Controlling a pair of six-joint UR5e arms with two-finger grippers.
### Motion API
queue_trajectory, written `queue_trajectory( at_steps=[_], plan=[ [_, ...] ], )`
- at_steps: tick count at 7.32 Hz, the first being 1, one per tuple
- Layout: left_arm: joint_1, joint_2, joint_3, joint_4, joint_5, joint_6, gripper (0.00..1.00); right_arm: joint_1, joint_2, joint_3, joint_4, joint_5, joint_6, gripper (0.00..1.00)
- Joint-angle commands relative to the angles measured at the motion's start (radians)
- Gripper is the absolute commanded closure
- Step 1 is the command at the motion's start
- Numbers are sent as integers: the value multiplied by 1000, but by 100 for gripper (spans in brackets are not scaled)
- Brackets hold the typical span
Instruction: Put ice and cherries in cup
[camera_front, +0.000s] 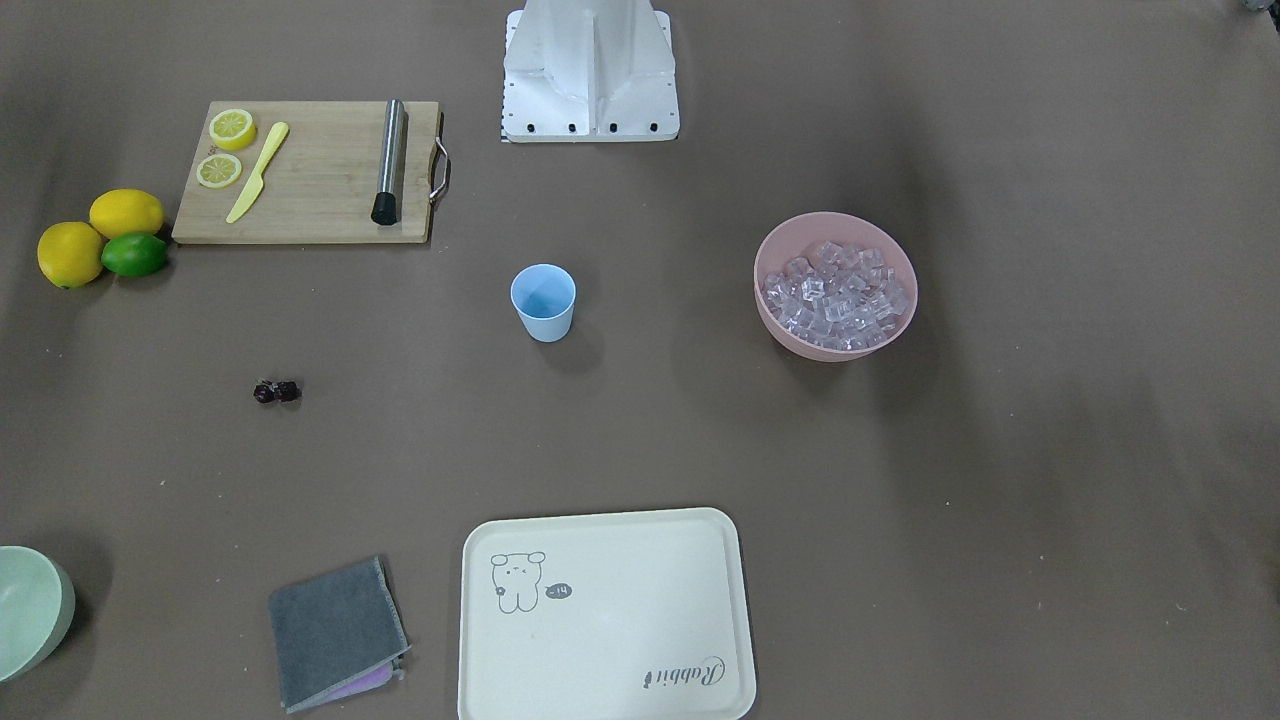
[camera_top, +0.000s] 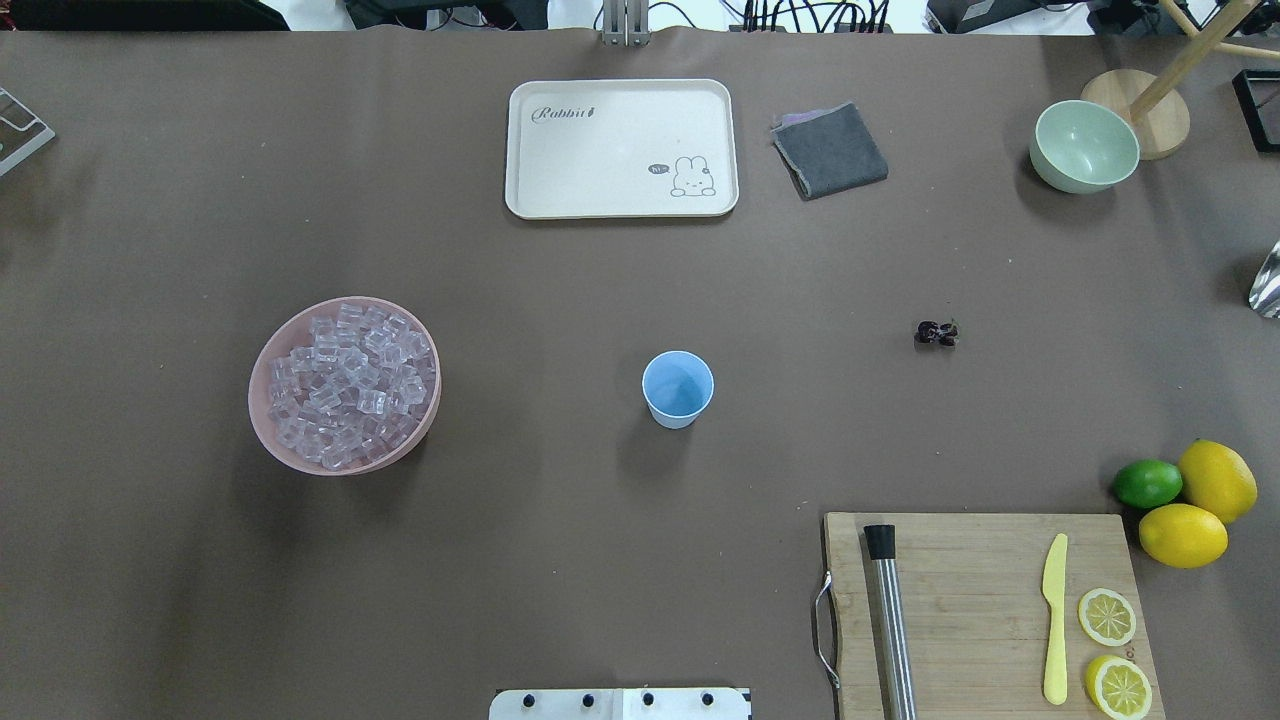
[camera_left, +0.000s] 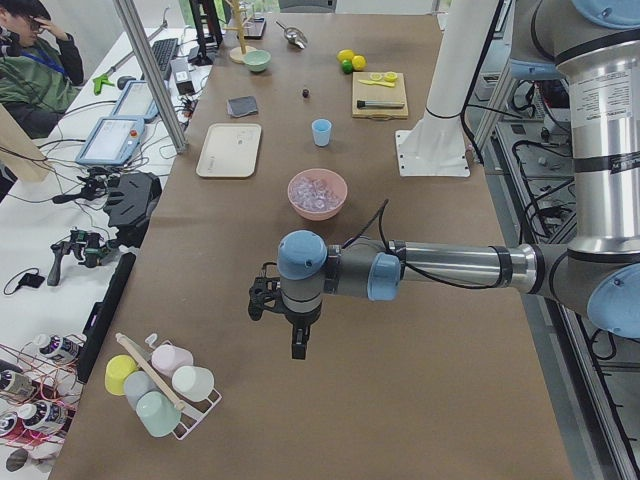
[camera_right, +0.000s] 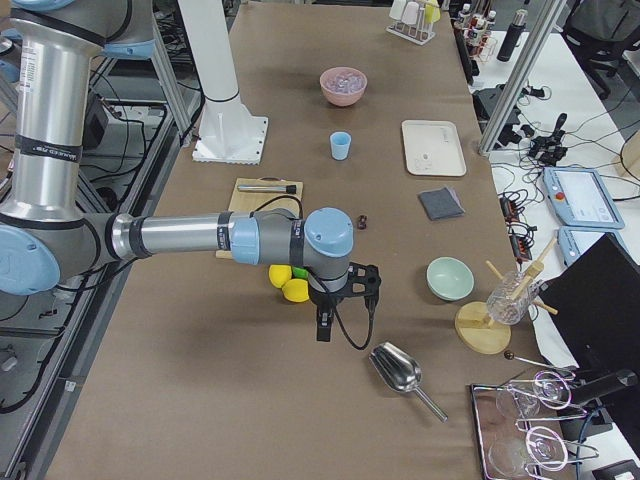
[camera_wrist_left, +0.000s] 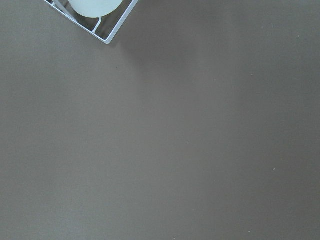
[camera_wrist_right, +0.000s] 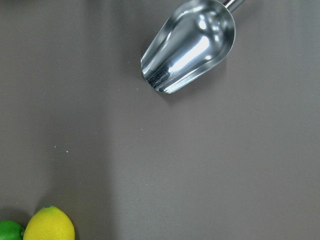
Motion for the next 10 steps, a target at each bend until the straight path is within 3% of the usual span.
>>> queue_trajectory(
  at_steps=[1,10],
  plan=[
    [0,0,-2,0,0,0,1,0,-1,6,0,0,0,0],
    [-14,-35,-110,-11,-3,-5,1,0,34,43,32,0,9,0]
  ],
)
